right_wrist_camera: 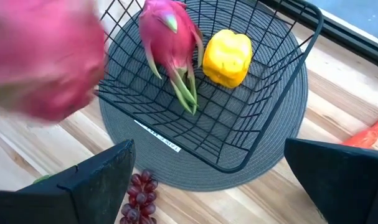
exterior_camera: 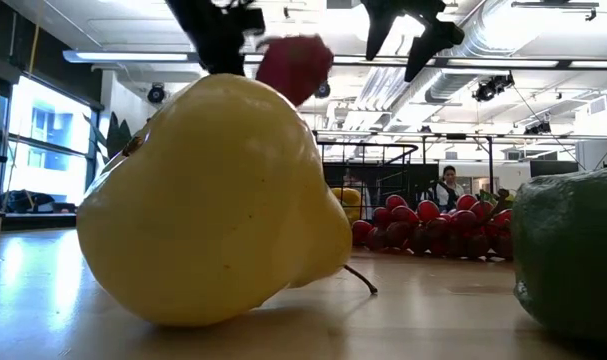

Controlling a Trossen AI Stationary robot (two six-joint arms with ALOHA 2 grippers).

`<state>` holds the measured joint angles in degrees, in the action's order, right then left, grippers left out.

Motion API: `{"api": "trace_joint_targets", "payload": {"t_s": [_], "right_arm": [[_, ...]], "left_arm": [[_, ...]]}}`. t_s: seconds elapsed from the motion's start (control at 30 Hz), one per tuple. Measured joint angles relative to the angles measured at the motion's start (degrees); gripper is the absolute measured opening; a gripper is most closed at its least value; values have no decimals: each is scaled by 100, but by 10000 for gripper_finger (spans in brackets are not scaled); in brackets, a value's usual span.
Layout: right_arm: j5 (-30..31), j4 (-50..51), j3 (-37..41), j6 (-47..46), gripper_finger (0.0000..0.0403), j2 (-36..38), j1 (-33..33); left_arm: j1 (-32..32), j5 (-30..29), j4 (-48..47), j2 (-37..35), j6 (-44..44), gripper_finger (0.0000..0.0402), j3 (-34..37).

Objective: Build produce basket
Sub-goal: Put the dragon fruit into the wire basket

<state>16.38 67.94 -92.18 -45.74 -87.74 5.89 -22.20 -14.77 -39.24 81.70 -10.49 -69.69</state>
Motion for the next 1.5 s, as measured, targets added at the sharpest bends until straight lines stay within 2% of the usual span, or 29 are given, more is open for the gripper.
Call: {"api": "trace_joint_targets", "payload": {"t_s": [0.37, 0.9, 1.27, 1.5], "right_arm": [[-2, 0, 0, -78, 392, -2, 0], [-36, 0, 0, -334, 392, -2, 0], [-177, 0, 0, -332, 392, -2, 0], [-551, 2, 0, -204, 392, -2, 0]], "left_arm": [[-367, -134, 137, 617, 208, 0, 4], [-404, -85, 181, 858, 281, 2, 7], [-401, -85, 107, 858, 279, 48, 7], [-386, -83, -75, 856, 143, 89, 7]]}}
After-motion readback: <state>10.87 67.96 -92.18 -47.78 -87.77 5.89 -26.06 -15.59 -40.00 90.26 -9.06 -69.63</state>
